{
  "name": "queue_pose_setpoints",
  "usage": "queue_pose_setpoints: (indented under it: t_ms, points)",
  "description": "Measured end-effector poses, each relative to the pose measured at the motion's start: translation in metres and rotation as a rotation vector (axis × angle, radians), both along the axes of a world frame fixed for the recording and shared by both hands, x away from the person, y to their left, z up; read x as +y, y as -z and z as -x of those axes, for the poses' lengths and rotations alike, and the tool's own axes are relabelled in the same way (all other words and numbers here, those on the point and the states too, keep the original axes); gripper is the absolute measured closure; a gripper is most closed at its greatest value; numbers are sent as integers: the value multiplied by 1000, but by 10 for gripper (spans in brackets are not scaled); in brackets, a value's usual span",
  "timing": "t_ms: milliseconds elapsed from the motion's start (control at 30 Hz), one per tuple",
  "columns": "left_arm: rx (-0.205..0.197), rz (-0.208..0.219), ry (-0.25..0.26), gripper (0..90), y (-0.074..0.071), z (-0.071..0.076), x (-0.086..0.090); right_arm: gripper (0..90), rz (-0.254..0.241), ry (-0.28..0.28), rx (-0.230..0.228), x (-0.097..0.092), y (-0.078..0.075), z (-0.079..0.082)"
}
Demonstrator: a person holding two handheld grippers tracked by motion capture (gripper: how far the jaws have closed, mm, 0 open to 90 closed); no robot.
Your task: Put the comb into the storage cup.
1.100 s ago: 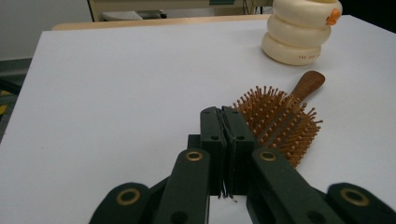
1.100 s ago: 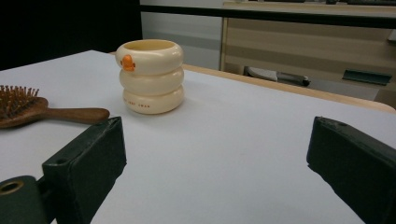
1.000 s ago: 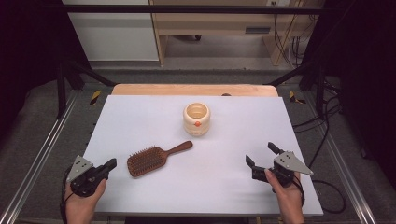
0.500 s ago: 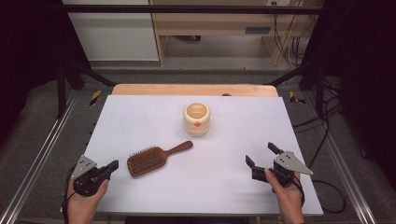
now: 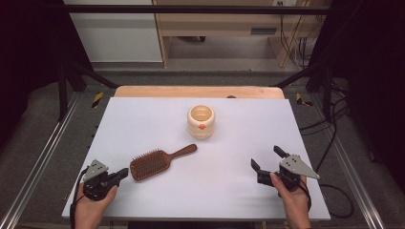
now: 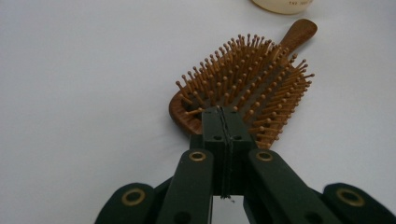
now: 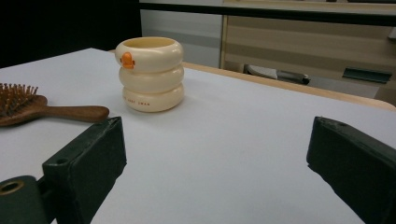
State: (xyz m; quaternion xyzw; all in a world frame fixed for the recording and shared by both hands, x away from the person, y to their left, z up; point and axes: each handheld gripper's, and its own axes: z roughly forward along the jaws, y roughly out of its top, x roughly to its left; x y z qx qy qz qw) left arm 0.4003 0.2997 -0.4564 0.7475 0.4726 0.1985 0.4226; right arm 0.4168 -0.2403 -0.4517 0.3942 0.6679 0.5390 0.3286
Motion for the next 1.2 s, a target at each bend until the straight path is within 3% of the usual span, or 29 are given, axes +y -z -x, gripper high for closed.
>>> queue_pose_setpoints:
  t_ms: [567,1200]
  points:
    - [43,-21,14,899,8,-7,-11,49,-6,7,6,-1,1,0]
    - [46,-28,-34,895,15,-19,-6,49,-9,7,15,-1,3,0]
